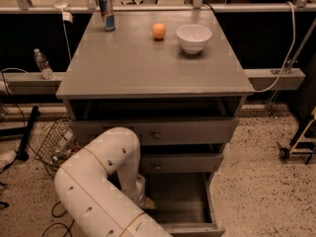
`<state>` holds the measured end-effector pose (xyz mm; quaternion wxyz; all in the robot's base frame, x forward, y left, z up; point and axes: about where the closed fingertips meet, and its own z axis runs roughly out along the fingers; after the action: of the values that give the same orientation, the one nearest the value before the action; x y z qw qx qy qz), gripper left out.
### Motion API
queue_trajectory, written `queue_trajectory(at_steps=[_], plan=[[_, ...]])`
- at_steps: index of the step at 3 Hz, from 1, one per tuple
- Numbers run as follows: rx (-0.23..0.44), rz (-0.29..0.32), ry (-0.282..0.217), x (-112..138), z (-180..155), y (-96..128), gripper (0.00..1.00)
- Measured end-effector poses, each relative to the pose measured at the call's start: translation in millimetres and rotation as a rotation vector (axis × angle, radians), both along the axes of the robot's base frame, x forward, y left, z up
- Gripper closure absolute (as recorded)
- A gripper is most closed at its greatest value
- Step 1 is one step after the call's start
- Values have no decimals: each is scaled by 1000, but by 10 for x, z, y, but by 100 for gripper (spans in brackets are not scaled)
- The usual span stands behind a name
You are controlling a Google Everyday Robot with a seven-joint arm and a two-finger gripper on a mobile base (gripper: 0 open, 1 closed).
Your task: Pick rxbar chocolate from bottom drawer and place on counter
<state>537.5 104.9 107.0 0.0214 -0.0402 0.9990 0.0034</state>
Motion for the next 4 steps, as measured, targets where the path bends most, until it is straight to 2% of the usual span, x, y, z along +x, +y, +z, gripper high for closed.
queue_trajectory(at_steps=[1, 2, 3, 4], plan=[[8, 4, -4, -10, -1, 8, 0], [6, -47, -23, -37, 13, -118, 18], [23, -97, -50, -67, 0, -282, 49], [23, -97, -50, -68, 44, -283, 72]])
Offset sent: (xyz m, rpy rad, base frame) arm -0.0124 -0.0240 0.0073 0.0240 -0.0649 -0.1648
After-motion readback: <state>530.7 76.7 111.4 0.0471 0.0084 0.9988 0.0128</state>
